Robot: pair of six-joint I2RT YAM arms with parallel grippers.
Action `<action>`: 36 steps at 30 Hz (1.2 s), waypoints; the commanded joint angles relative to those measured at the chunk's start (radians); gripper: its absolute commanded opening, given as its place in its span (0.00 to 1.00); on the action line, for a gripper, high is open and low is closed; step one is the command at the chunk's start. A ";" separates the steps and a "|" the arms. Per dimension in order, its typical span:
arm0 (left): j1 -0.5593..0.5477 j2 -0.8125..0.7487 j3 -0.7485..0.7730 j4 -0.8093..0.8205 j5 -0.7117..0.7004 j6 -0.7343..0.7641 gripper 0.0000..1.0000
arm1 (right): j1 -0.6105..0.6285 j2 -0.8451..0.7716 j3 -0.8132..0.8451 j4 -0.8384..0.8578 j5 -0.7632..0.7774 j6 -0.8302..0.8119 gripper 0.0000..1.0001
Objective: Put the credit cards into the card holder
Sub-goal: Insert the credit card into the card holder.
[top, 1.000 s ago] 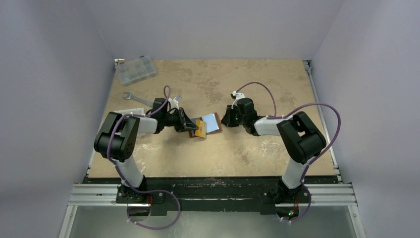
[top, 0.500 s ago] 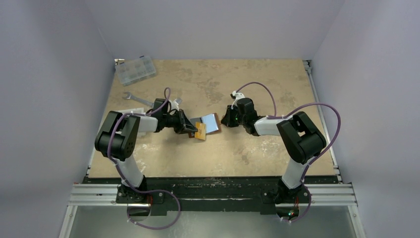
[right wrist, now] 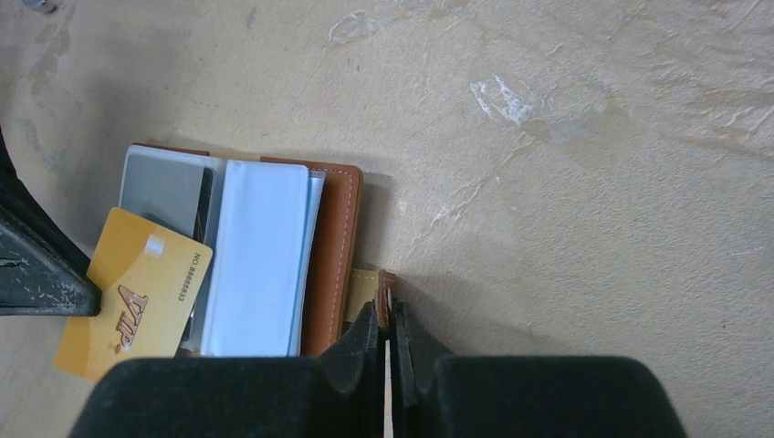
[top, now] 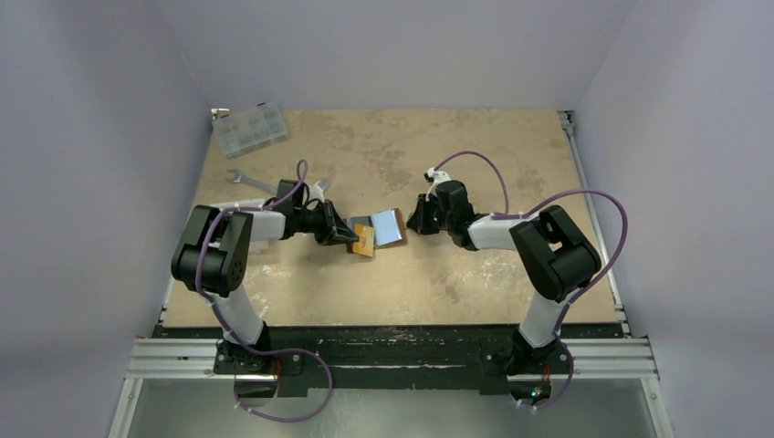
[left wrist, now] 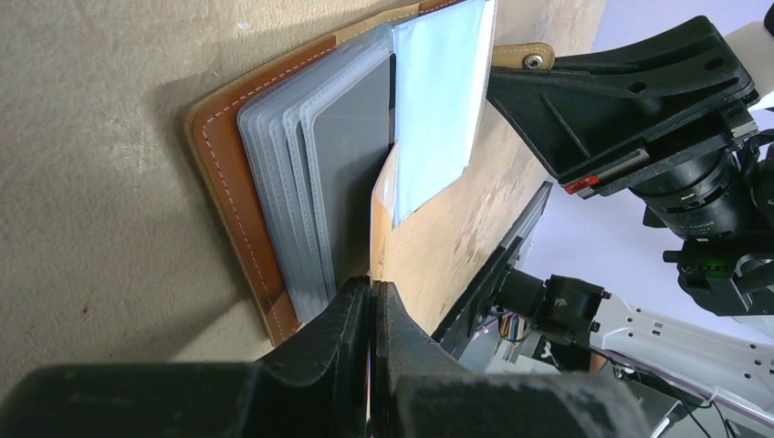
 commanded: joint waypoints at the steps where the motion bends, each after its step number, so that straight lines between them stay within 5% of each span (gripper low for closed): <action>1: 0.006 0.022 0.025 0.027 0.039 0.027 0.00 | 0.005 0.002 0.025 0.015 -0.005 -0.011 0.00; 18: 0.001 0.112 0.069 0.081 0.028 0.018 0.00 | 0.005 0.014 0.031 0.013 -0.007 -0.011 0.00; 36: 0.003 0.044 0.124 -0.210 -0.030 0.149 0.00 | 0.005 0.015 0.030 0.013 -0.020 -0.003 0.00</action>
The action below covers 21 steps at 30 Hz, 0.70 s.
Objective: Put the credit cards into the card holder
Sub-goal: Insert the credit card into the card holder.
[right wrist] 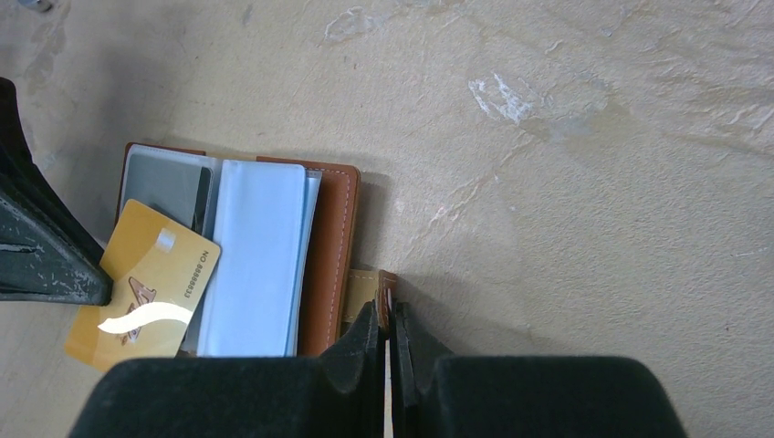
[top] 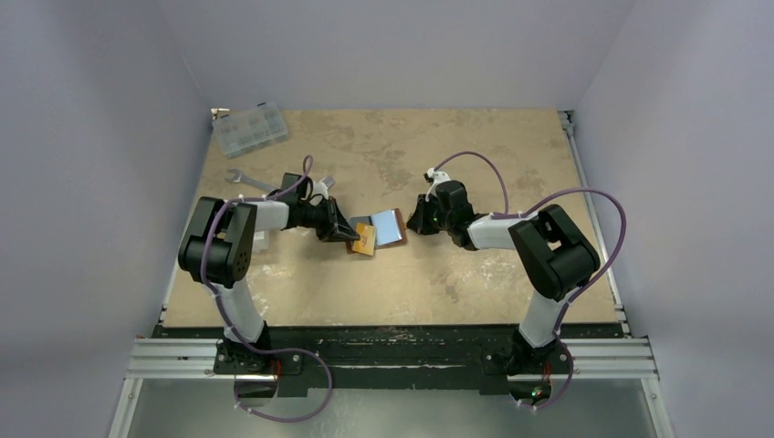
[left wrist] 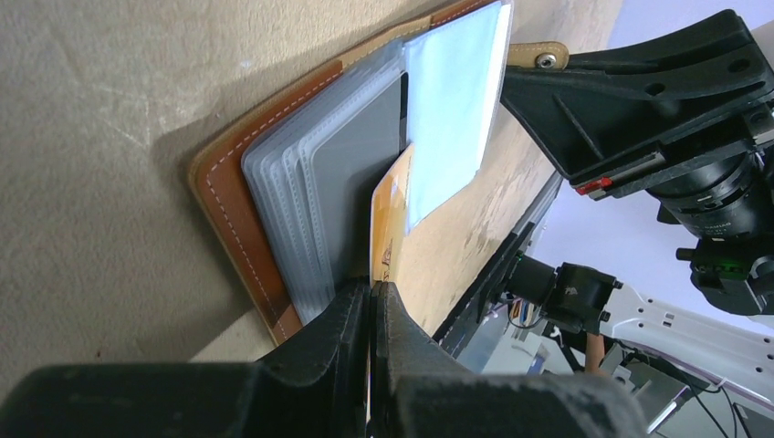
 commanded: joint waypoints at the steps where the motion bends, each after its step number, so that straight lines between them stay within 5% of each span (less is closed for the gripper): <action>1: 0.004 -0.034 0.013 -0.082 -0.061 0.056 0.00 | 0.005 0.003 0.028 0.010 -0.017 -0.004 0.00; 21: -0.066 -0.028 0.088 -0.170 -0.181 0.034 0.00 | 0.005 0.001 0.026 0.013 -0.028 0.000 0.00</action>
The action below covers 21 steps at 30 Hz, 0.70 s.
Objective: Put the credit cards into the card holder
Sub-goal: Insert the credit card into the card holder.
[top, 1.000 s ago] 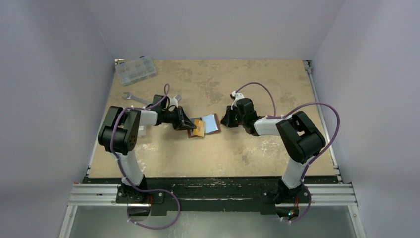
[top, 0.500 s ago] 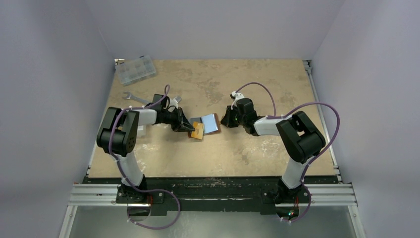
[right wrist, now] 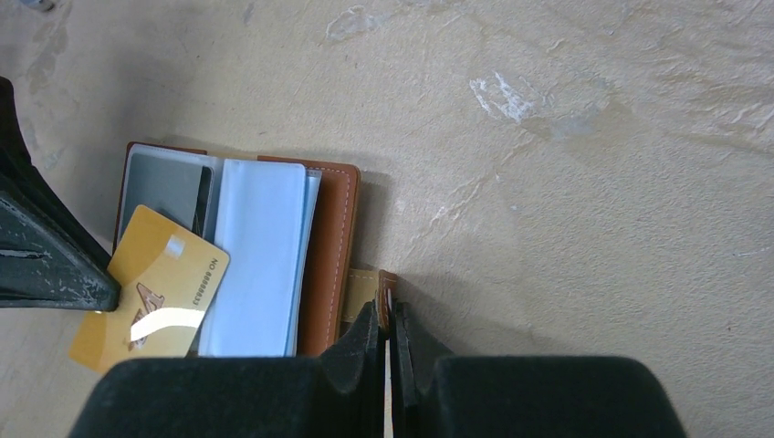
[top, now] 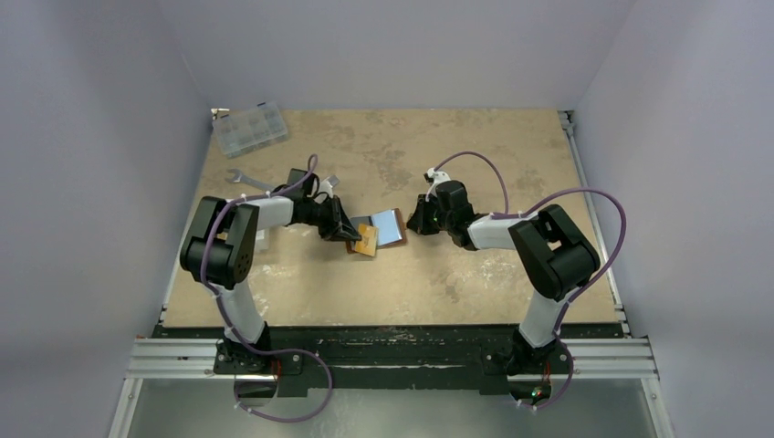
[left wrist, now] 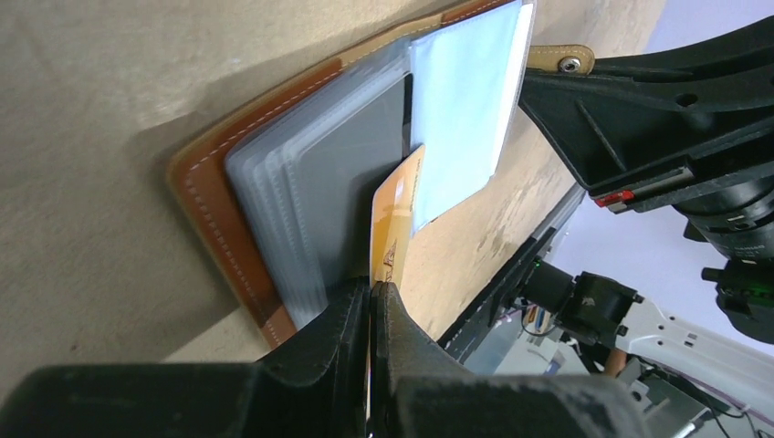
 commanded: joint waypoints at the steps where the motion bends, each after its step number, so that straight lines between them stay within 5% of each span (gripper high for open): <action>1: -0.049 -0.019 0.043 -0.056 -0.125 0.012 0.00 | 0.005 0.000 0.026 0.013 -0.024 -0.002 0.00; 21: -0.070 -0.098 0.111 -0.202 -0.274 -0.007 0.00 | 0.004 -0.018 0.018 0.009 -0.046 0.001 0.00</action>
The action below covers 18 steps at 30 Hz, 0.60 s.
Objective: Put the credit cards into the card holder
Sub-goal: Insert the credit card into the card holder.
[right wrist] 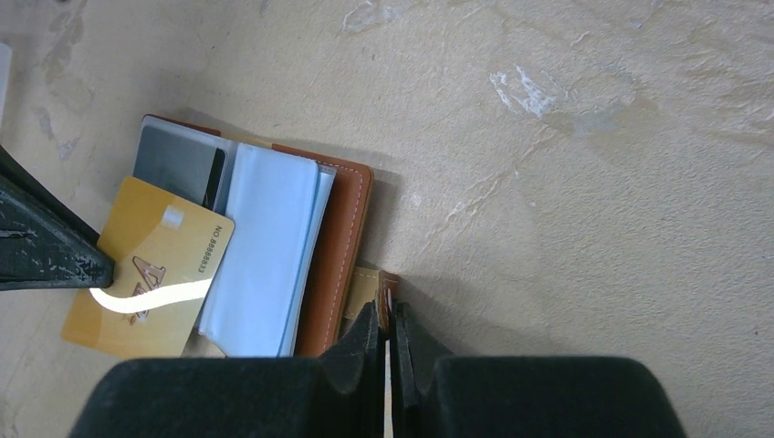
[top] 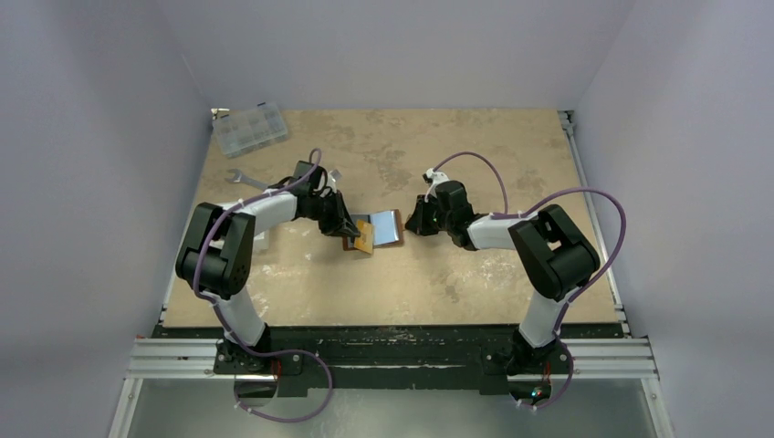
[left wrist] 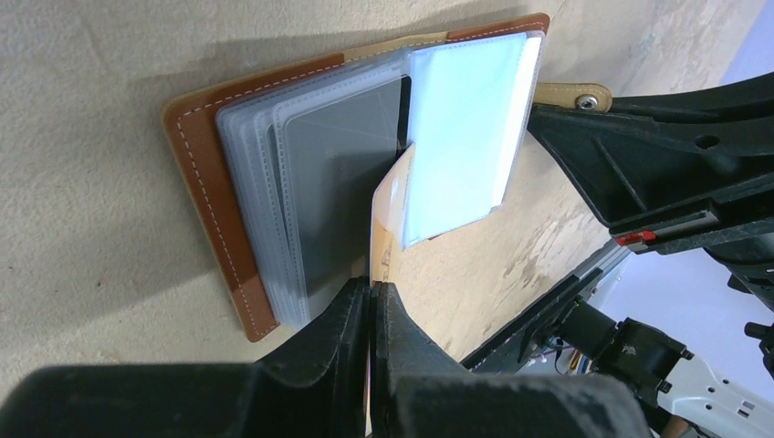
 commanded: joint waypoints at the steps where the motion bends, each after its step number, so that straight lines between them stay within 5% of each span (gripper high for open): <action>1: 0.001 -0.026 0.031 -0.051 -0.055 -0.005 0.00 | 0.004 -0.019 0.019 0.009 -0.023 0.001 0.00; 18: -0.011 -0.050 0.045 -0.115 -0.085 0.009 0.00 | 0.005 -0.019 0.020 0.008 -0.033 0.006 0.00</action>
